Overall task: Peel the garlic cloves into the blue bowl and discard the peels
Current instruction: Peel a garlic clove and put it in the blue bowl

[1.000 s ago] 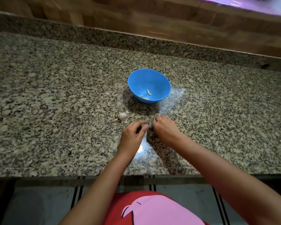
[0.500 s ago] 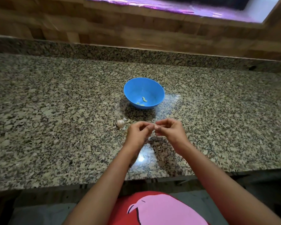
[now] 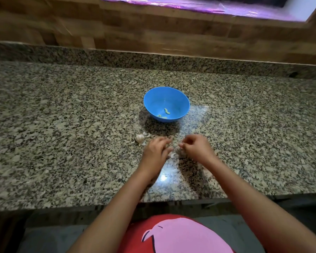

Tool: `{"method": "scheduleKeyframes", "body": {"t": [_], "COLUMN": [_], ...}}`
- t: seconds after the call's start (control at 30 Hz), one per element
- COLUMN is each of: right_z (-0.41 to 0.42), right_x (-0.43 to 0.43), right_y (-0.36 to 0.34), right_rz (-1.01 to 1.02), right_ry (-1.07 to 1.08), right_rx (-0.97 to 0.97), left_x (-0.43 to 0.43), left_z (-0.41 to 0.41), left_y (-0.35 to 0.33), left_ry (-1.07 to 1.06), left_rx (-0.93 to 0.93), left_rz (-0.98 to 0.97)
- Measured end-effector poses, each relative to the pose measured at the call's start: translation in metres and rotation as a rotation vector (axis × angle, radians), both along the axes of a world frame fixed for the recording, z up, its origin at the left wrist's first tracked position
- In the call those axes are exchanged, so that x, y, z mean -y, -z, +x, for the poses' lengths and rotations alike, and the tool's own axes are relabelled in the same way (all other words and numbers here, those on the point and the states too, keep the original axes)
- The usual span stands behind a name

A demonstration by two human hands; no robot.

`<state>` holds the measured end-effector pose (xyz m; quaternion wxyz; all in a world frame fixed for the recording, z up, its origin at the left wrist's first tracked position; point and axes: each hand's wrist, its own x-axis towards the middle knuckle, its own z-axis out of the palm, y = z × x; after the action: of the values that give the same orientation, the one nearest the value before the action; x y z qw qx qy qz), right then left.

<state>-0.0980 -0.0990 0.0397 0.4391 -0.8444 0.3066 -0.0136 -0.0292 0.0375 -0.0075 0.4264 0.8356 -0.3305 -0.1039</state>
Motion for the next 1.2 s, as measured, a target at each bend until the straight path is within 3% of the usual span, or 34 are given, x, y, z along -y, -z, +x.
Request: {"method": "scheduleKeyframes", "body": {"t": [0.03, 0.1, 0.17, 0.27, 0.47, 0.5, 0.6, 0.67, 0.73, 0.9, 1.2], "right_z": [0.003, 0.008, 0.013, 0.017, 0.014, 0.010, 0.000, -0.004, -0.004, -0.002, 0.001], "right_x": [0.004, 0.006, 0.007, 0.008, 0.011, 0.010, -0.002, -0.010, -0.018, -0.024, -0.046], "right_y": [0.004, 0.007, 0.009, 0.010, 0.018, 0.020, 0.019, 0.019, 0.015, 0.006, 0.001], "right_rz": [-0.293, -0.671, -0.833, -0.872, -0.676, -0.547, 0.139, 0.433, 0.573, 0.661, 0.501], "right_ry": [-0.153, -0.435, -0.586, -0.623, -0.399, -0.280, 0.129, 0.206, 0.203, 0.194, 0.328], "right_rx": [-0.058, -0.096, -0.132, -0.148, -0.038, 0.004, 0.149, 0.188, 0.204, 0.243, 0.330], "left_x": [-0.002, -0.004, -0.006, -0.006, -0.003, -0.001, 0.007, 0.012, 0.015, 0.013, 0.009], "left_z": [-0.002, -0.005, -0.005, -0.005, -0.004, -0.004, -0.001, 0.001, 0.002, -0.001, -0.018], "left_y": [0.006, 0.018, 0.024, 0.023, 0.018, 0.015, 0.001, -0.005, -0.009, -0.019, -0.023], "left_ry": [0.038, 0.080, 0.081, 0.044, 0.026, 0.012, -0.029, 0.010, 0.050, 0.073, -0.099], "left_rx": [0.073, 0.193, 0.249, 0.261, 0.197, 0.151, 0.012, -0.042, -0.078, -0.109, -0.219], "left_rz": [0.081, 0.147, 0.128, 0.072, 0.040, 0.010, -0.049, -0.019, -0.027, -0.118, -0.227]}}
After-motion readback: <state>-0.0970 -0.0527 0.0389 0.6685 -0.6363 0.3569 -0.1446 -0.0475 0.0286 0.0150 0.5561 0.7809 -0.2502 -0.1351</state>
